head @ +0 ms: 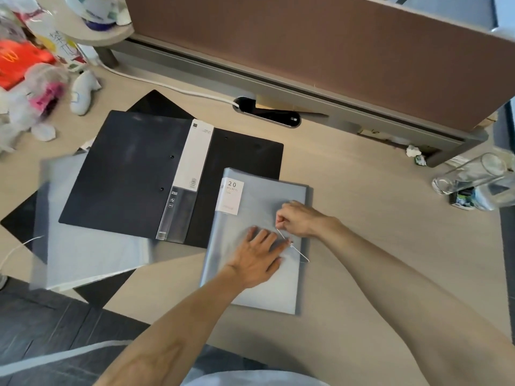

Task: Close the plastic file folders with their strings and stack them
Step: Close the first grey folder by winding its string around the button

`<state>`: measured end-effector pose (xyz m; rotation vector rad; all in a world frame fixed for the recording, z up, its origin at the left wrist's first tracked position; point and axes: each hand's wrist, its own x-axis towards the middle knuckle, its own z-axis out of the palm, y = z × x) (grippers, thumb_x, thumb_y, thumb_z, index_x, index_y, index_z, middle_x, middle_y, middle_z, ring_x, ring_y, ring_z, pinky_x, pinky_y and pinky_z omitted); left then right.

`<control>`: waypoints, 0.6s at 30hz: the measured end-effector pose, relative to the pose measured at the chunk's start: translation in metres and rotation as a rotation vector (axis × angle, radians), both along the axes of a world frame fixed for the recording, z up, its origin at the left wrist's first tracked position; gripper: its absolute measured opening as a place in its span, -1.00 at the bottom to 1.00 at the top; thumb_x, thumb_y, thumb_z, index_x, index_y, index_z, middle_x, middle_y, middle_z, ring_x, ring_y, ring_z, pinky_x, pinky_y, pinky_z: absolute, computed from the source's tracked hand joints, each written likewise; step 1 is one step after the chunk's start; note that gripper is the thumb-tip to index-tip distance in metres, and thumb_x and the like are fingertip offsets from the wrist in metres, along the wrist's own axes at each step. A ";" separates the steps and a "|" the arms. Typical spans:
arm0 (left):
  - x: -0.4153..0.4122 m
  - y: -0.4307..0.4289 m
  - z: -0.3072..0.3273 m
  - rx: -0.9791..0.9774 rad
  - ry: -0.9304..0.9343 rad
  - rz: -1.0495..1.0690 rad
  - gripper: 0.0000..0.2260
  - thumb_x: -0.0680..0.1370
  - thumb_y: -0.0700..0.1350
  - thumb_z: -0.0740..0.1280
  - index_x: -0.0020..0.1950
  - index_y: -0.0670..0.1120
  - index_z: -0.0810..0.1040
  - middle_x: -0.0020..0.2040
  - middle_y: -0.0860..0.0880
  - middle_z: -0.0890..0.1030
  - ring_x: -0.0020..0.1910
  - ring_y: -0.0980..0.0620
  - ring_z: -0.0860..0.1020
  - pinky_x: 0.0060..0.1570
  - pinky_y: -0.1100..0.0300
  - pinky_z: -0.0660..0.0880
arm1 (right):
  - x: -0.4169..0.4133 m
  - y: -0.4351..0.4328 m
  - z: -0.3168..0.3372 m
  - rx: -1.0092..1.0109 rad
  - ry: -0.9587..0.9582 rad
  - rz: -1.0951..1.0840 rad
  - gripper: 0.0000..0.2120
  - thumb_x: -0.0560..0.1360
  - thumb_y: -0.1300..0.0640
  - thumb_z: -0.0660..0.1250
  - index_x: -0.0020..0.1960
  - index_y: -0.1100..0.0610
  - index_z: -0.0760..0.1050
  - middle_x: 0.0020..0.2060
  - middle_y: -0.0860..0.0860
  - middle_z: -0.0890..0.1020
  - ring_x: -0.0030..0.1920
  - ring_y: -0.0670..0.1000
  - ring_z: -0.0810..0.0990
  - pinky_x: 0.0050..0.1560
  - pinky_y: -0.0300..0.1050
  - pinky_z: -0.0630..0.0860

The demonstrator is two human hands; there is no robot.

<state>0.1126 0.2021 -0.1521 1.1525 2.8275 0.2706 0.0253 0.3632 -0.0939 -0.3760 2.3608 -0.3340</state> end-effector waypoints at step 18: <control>0.000 -0.003 0.002 0.032 -0.008 0.002 -0.61 0.57 0.01 0.14 0.38 -0.01 0.36 0.11 -0.07 0.52 0.04 -0.09 0.50 0.23 -0.06 0.45 | 0.005 0.018 -0.007 0.028 0.197 0.096 -0.83 0.55 0.03 0.25 0.02 0.08 0.57 0.06 0.03 0.59 0.16 0.06 0.48 0.12 -0.06 0.40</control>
